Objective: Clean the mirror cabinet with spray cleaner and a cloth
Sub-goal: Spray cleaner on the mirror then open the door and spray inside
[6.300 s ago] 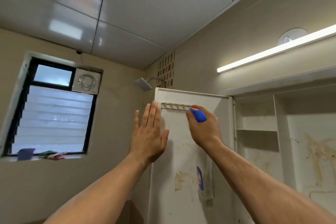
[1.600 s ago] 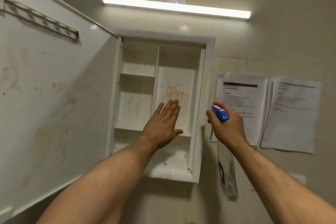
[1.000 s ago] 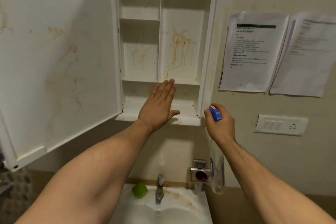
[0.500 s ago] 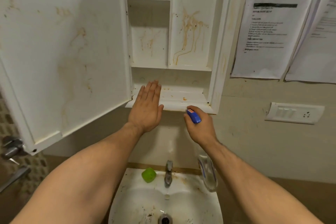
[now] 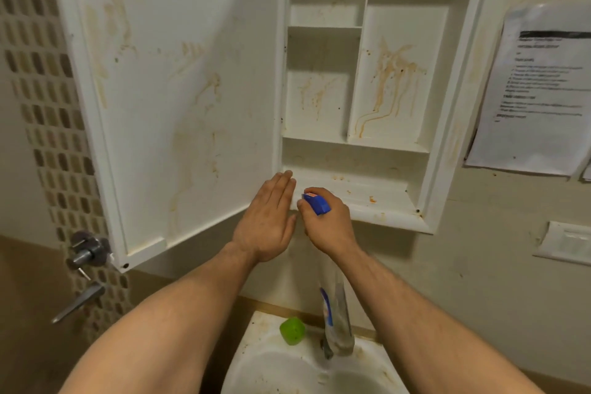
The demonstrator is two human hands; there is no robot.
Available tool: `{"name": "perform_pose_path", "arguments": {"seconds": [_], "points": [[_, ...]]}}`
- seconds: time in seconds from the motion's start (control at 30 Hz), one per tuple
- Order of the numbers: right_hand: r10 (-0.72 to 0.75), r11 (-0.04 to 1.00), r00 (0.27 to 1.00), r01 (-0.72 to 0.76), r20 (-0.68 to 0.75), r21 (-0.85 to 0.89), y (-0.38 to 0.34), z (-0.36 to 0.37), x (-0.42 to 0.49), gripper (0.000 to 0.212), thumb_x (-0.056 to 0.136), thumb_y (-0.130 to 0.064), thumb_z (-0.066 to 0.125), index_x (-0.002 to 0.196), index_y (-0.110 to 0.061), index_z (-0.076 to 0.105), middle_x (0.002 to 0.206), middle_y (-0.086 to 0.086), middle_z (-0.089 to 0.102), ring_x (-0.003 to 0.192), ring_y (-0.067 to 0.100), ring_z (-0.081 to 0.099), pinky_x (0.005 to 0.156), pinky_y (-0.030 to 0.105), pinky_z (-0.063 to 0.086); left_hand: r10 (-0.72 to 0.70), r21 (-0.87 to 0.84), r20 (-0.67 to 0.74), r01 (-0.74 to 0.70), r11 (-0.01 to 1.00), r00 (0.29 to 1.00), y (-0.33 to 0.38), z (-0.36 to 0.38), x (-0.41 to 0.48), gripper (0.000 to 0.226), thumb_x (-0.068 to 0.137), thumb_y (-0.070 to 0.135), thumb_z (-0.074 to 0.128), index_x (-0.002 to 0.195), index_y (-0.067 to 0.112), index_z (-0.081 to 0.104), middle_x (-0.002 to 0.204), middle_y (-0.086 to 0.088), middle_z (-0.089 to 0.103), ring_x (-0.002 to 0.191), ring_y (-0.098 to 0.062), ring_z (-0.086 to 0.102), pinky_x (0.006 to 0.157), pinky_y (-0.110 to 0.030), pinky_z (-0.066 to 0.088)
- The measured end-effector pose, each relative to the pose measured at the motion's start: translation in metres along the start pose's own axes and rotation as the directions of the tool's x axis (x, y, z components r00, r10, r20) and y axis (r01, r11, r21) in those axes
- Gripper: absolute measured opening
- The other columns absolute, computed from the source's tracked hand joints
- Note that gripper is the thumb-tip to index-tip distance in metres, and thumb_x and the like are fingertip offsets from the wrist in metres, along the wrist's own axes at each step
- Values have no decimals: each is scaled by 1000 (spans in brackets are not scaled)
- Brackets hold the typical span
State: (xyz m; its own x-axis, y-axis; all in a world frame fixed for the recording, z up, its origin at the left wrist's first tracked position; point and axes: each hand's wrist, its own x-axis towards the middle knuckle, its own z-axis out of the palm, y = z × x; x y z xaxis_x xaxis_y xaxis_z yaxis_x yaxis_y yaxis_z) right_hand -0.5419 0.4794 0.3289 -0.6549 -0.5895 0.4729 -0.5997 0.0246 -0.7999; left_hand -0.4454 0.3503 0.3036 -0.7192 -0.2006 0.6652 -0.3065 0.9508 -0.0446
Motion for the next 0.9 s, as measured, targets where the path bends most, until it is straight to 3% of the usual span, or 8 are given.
{"name": "perform_pose_path", "arguments": {"seconds": [0.07,0.1,0.2,0.37,0.53,0.67,0.8,0.9], "points": [[8,999,1000,-7,-12,32,-13,-7,8,30,98,-30,66,126,-21,65,104,-4,69,92,16,70,88,36,60,-5,13,11,5,1000,1000,0,0,1,66,107,35,36,163,5,17,172,-13,11,160,-24,6,128,-35,-5],[0,999,1000,1,-25,46,-21,-12,13,27,98,-30,66,123,-22,64,102,-3,70,92,19,71,89,38,60,-3,14,10,3,1000,1000,0,0,3,67,106,35,35,163,5,17,172,-13,11,160,-24,7,128,-34,-6],[-55,993,996,62,-76,100,-50,-39,27,7,99,-24,64,103,-30,64,92,3,72,82,23,73,73,27,58,35,14,-14,-35,999,999,3,-8,21,69,105,38,33,163,5,17,172,-14,13,160,-26,11,128,-34,-2],[-74,984,971,107,-226,140,-119,-111,66,11,99,-29,66,110,-25,65,89,3,72,73,15,74,53,12,50,111,24,-155,-109,994,982,6,-46,88,71,106,47,27,165,10,10,173,-8,2,160,-21,-1,129,-36,0],[-78,989,948,113,-308,97,-183,-185,110,21,96,-33,71,108,-17,66,91,9,74,77,20,74,67,29,53,167,103,-262,-145,984,951,10,-99,153,73,106,48,24,165,10,3,173,-7,-8,160,-19,-8,128,-34,-6],[-153,988,905,135,-397,-75,-203,-210,128,17,97,-30,70,100,-14,66,95,15,74,75,22,74,60,26,51,218,204,-233,-172,964,948,20,-128,195,74,106,46,26,163,10,-6,172,-9,-15,159,-22,-12,128,-36,-10],[-301,930,852,164,-427,-330,-201,-211,129,28,98,-35,65,86,-9,64,77,13,66,65,30,64,63,43,57,194,245,-209,-141,959,958,32,-150,223,79,106,48,30,163,10,-9,171,-9,-17,159,-23,-15,126,-37,-12],[-327,896,856,146,-400,-420,-188,-208,121,25,97,-41,64,80,-23,61,74,4,62,64,23,61,57,31,48,170,286,-165,-118,951,972,39,-152,230,89,104,52,39,163,8,-11,171,-11,-19,158,-25,-16,128,-40,-9]]}}
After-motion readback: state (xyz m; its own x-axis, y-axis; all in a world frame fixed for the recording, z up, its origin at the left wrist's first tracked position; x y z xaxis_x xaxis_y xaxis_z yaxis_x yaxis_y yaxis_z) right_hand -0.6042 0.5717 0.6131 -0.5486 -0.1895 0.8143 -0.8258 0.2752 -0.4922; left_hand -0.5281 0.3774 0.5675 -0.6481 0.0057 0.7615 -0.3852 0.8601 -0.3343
